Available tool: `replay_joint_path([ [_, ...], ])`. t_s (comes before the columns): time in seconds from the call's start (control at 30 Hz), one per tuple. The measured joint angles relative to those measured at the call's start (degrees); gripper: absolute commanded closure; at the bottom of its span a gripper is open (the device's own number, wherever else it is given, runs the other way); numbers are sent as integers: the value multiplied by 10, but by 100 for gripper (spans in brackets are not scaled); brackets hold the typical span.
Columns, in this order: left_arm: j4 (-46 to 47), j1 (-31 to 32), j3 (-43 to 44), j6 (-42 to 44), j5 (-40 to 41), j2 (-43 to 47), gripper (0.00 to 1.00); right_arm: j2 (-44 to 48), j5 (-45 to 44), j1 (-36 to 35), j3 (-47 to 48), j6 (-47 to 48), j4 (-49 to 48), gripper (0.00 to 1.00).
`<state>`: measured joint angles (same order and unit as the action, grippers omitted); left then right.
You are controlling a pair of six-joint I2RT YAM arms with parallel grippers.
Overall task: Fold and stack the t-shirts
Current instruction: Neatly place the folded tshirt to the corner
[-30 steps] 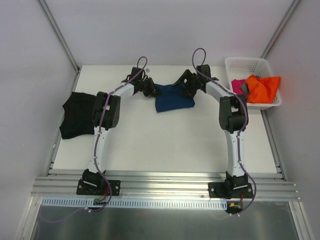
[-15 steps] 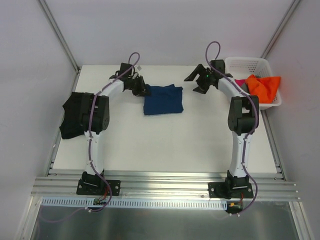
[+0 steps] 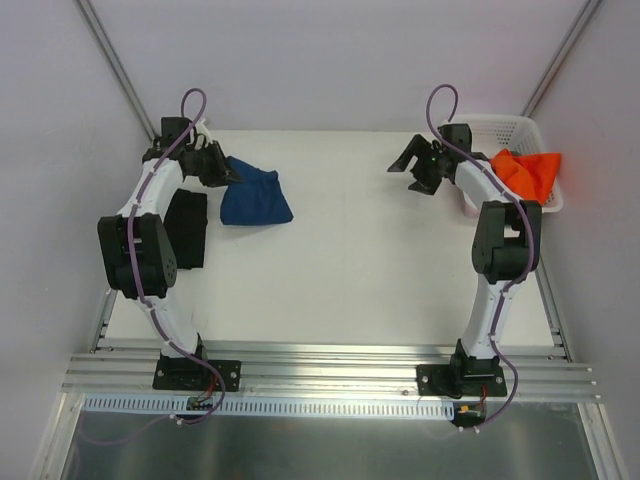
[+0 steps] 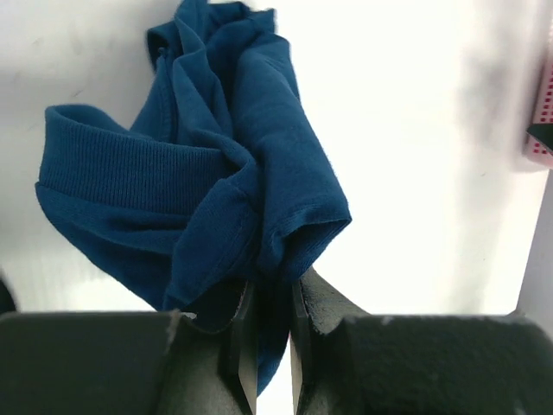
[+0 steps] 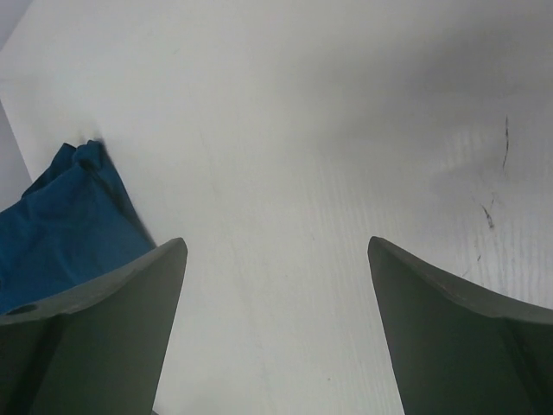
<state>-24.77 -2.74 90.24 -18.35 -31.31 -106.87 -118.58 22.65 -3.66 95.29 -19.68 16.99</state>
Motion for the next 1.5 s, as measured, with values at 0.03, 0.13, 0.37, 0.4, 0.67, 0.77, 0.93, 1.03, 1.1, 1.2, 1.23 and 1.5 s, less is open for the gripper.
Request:
replay_joint_path([
  [0.03,-8,-8,-8,3,0,6,100,3,-1,-2,-8,4,2,10],
  [0.13,-29,-31,-31,14,-4,22,100,13,-3,-7,-22,12,5,10],
  [0.37,-86,-84,-43,32,-15,59,100,40,-8,-8,-37,24,4,9],
  [0.4,-91,-91,-43,35,-15,66,100,43,-8,-8,-38,24,4,9],
  [0.67,-120,-135,-43,52,-12,124,100,50,-9,-9,-42,26,4,9],
  [0.77,-124,-147,-43,56,-12,130,100,50,-9,-9,-43,26,4,9],
  [0.93,-140,-167,-43,59,-10,130,100,50,-9,-10,-43,26,4,10],
  [1.03,-147,-181,-43,60,-6,130,100,50,-9,-11,-44,26,2,10],
  [1.1,-150,-189,-43,60,0,130,100,50,-9,-11,-48,26,-1,9],
  [1.2,-150,-199,-43,60,7,130,100,51,-8,-12,-56,26,-1,10],
  [1.23,-151,-202,-42,60,11,130,100,51,-8,-13,-58,25,-1,9],
  [1.5,-152,-214,-23,60,44,130,100,51,-8,-14,-63,25,-2,10],
])
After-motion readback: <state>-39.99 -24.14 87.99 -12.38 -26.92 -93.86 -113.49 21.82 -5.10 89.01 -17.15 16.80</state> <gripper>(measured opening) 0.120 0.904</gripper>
